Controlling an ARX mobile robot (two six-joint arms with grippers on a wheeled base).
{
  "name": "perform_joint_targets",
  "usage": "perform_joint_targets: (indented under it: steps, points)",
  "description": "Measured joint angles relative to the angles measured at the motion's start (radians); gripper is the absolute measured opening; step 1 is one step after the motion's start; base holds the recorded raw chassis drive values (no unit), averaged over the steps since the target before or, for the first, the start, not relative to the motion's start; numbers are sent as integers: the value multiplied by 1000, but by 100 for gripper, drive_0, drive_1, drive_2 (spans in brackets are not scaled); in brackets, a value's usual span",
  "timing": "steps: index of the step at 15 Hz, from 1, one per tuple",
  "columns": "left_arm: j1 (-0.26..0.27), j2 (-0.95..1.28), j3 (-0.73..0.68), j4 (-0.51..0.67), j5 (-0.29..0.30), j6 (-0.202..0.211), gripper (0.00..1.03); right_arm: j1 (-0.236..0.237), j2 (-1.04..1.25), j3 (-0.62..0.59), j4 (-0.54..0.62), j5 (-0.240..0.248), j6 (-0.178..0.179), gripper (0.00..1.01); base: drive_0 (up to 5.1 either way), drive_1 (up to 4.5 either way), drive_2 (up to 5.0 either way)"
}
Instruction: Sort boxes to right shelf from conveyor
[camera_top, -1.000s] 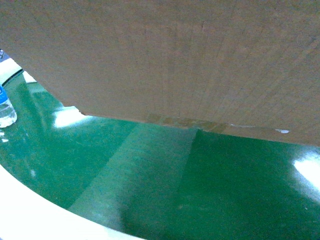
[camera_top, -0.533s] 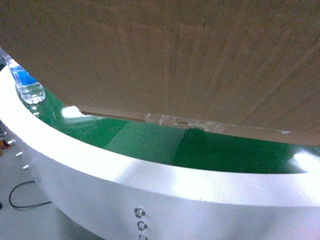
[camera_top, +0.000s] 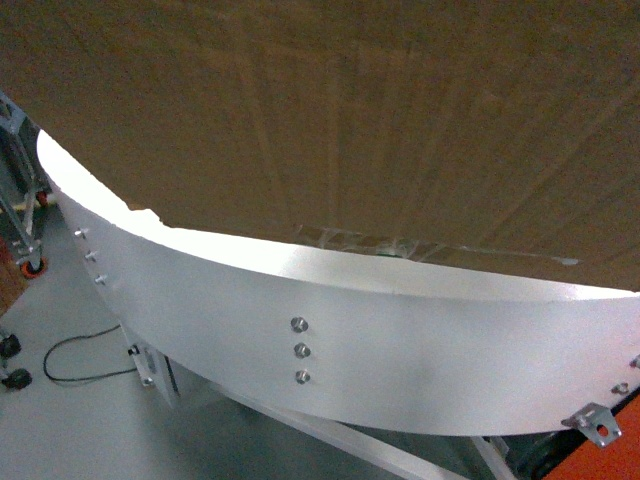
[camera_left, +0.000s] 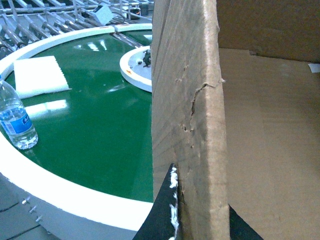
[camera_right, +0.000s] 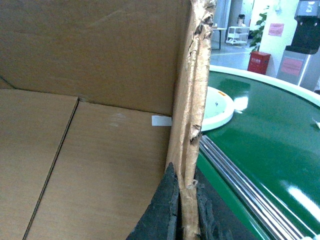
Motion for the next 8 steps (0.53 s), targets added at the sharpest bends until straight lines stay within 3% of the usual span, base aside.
perform_joint_targets:
  steps: [1,3,8]
  points:
    - [-2,0,0,-6,0,0,4,0,0,0,-4,1,0,3,-10,-411,392]
    - [-2,-8,0,-1,-1,0,4,0,-9,0,3,1,0,3,-33,-33,-33]
    - [0,-7,0,-3,-1,0,4,0,-2,0,-1,0,0,3,-181,-181,-181]
